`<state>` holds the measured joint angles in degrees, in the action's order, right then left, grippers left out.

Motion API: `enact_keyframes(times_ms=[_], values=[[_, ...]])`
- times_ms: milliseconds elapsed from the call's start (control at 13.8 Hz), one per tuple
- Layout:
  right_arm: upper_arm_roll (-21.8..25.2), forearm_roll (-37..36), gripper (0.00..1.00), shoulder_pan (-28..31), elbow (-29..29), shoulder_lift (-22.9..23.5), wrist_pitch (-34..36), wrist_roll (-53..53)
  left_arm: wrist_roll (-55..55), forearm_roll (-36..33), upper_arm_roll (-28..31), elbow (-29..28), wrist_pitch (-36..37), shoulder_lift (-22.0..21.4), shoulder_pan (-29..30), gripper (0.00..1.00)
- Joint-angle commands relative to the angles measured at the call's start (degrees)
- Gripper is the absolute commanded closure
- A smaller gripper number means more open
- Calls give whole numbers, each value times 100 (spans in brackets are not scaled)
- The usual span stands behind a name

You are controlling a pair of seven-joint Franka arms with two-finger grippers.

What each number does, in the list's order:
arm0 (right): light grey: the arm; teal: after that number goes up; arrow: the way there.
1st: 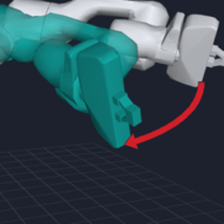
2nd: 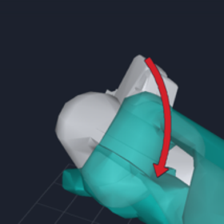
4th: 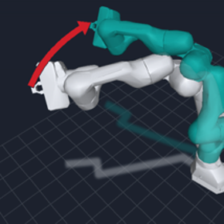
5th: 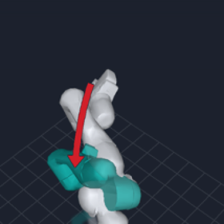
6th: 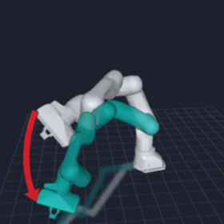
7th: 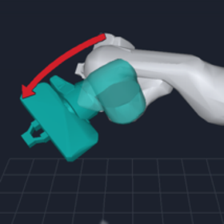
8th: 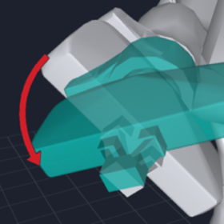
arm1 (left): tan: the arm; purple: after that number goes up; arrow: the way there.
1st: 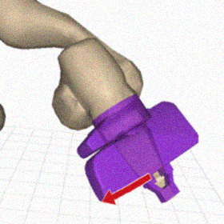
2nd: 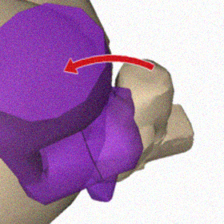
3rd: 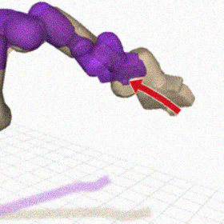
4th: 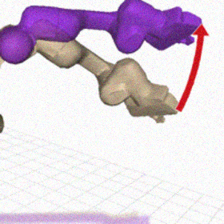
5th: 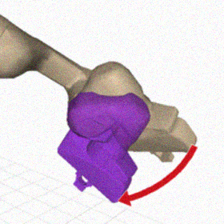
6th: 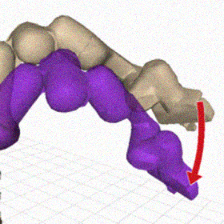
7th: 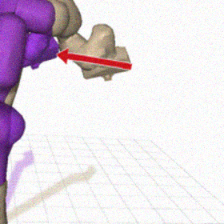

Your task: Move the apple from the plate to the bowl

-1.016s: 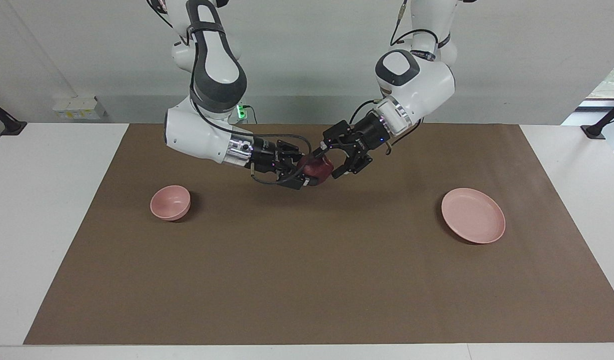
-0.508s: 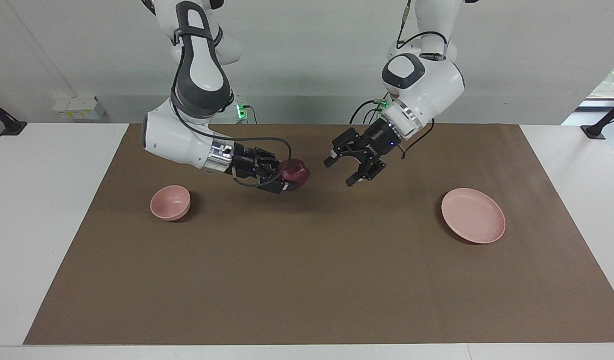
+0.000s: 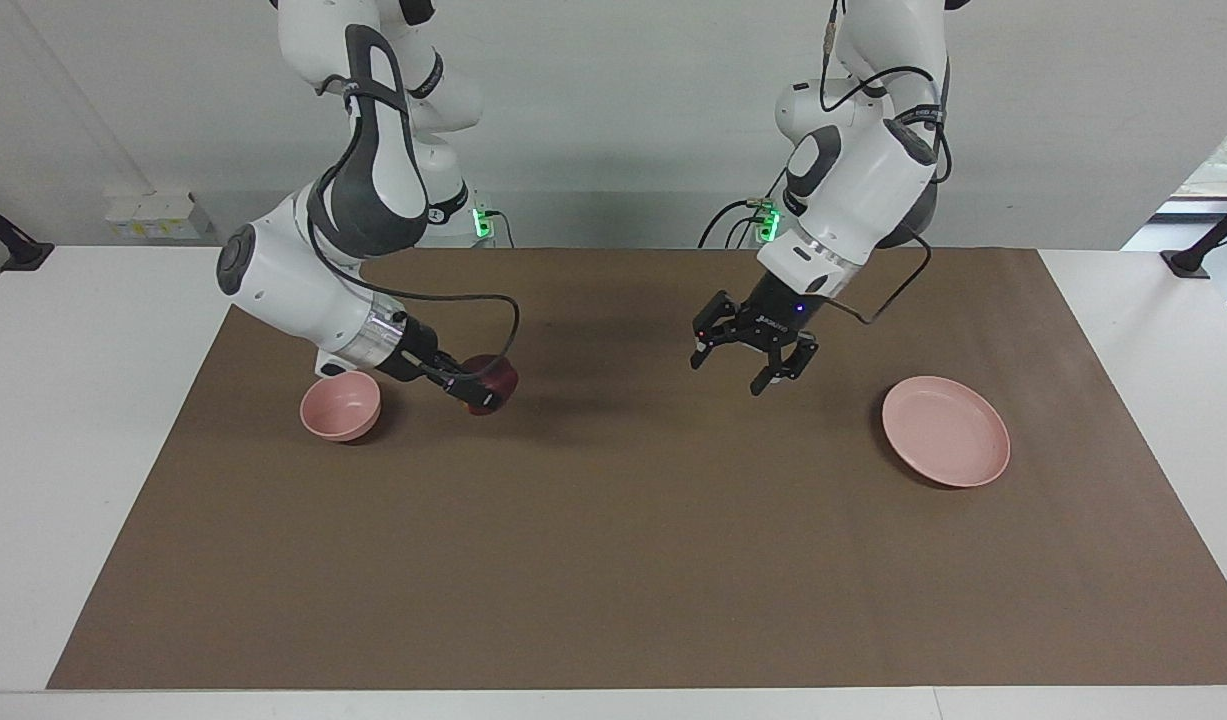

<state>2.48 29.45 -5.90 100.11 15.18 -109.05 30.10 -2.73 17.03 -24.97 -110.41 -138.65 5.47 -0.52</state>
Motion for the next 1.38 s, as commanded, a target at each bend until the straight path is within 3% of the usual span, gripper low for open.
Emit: enact_keyframes(times_ms=[0,290,508,726,944,1016,1161,1306], values=[[-37,-955,100,19,-35,37,-230,-557,-122,-996,80,177,469,94,183,0],[-37,-2091,100,89,-9,-129,-64,-1136,-157,-1236,133,142,813,68,526,0],[-37,-2688,100,168,315,-296,-20,-2040,-140,-1815,142,177,989,51,640,0],[-37,-2962,100,379,1018,-595,-494,-2578,-122,-1852,142,379,1216,6,719,0],[-37,-3330,100,660,958,-464,-722,-2956,-122,-1861,151,475,1375,-2,737,0],[-37,-3358,100,695,975,-472,-758,-3088,-122,-1861,151,581,1559,-11,755,0],[-37,-3367,100,819,1063,-499,-749,-3291,-122,-1861,151,1370,2279,120,860,0],[-46,-3367,100,801,1255,-490,-767,-3265,-105,-2079,281,1548,2605,51,808,0]])
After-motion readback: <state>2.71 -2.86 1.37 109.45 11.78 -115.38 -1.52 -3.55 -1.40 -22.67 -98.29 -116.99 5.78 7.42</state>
